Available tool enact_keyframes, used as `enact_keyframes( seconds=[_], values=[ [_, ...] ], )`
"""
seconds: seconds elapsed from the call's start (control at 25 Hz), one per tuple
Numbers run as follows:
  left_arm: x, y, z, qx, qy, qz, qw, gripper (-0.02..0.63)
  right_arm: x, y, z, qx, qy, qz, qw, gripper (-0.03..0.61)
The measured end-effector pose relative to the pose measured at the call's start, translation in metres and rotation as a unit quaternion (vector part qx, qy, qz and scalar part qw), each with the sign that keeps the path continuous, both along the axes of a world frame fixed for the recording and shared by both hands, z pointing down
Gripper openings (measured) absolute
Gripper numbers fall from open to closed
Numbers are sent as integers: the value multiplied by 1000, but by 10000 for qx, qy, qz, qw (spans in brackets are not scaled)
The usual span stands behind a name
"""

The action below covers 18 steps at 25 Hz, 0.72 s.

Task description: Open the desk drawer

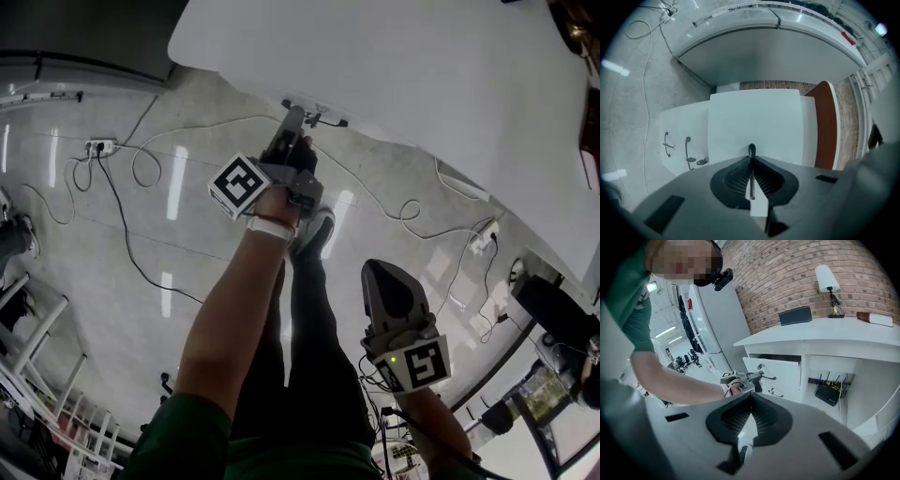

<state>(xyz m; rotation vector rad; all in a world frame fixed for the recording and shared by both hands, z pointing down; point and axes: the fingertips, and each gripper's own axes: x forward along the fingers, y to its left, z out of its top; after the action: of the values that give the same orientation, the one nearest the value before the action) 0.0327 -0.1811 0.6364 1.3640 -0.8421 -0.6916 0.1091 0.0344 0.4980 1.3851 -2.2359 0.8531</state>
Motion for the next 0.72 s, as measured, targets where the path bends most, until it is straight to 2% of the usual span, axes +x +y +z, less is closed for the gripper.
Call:
enact_keyframes(
  seconds=[0.16, 0.36, 0.72],
  values=[
    [-7, 22, -2, -25, 9, -5, 10000, 21, -7, -4, -2, 54, -51, -82, 9999, 2],
    [-30, 58, 4, -305, -61, 34, 9995, 21, -28, -3, -6, 170, -89, -195, 9996, 2],
    [-36, 86, 9, -491, -136, 102, 9986, 21, -28, -16, -15, 224, -167, -289, 9992, 1]
  ],
)
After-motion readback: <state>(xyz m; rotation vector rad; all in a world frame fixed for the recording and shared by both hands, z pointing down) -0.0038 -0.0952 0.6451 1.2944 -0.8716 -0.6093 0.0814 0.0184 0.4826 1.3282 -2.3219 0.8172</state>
